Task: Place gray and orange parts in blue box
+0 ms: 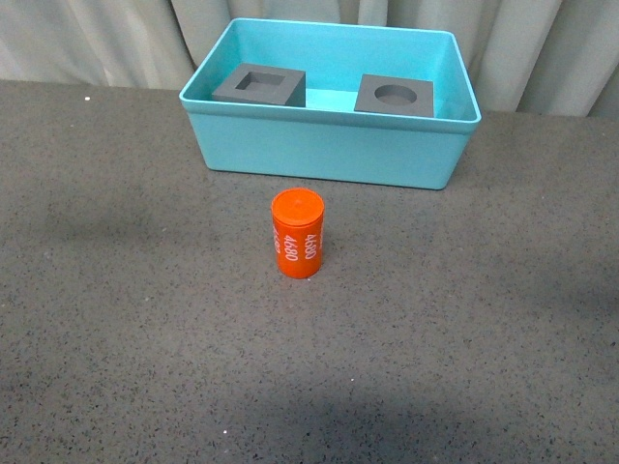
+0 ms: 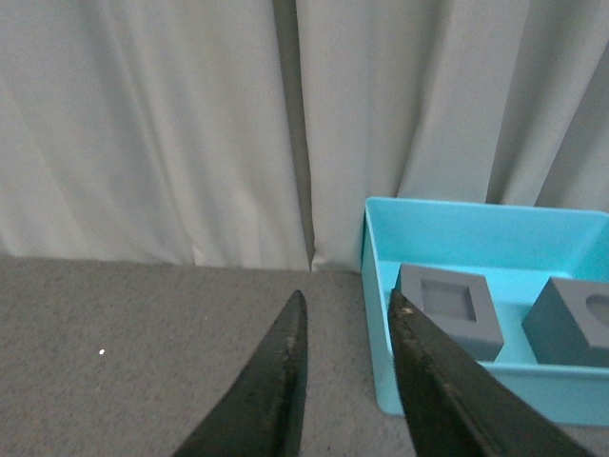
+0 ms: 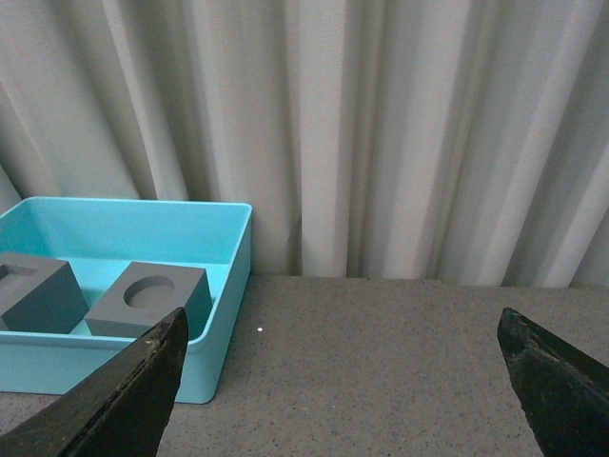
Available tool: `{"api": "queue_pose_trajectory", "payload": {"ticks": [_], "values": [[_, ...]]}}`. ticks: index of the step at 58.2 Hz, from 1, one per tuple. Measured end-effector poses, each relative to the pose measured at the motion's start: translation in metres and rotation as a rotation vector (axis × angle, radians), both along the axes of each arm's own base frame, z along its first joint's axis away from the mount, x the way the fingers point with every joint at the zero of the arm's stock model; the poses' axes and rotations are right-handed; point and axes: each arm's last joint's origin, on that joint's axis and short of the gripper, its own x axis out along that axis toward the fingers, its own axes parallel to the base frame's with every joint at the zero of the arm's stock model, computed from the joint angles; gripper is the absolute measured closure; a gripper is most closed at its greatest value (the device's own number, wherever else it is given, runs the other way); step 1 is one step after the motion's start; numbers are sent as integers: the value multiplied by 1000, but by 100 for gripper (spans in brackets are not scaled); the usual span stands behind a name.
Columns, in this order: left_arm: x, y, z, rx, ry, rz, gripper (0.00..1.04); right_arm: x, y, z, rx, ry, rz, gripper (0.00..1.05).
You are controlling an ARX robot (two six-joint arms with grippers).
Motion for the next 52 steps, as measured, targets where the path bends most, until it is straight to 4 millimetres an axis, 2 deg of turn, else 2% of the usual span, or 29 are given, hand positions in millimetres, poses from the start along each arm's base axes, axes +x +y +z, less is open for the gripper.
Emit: {"api": "queue_pose_trajectory", "payload": {"ticks": [6,20,33,41,52], "values": [[-21,4,-7,0,7,15,102,0,0,0,0,0,0,10],[-66,4,-16,12,-2,11,101,0,0,0,0,0,0,10],[-91,4,-21,13,3,12,101,0,0,0,0,0,0,10],[-107,4,-33,13,11,10,101,0,0,0,0,0,0,10],[-123,4,-31,13,2,11,101,0,0,0,0,0,0,10]]}}
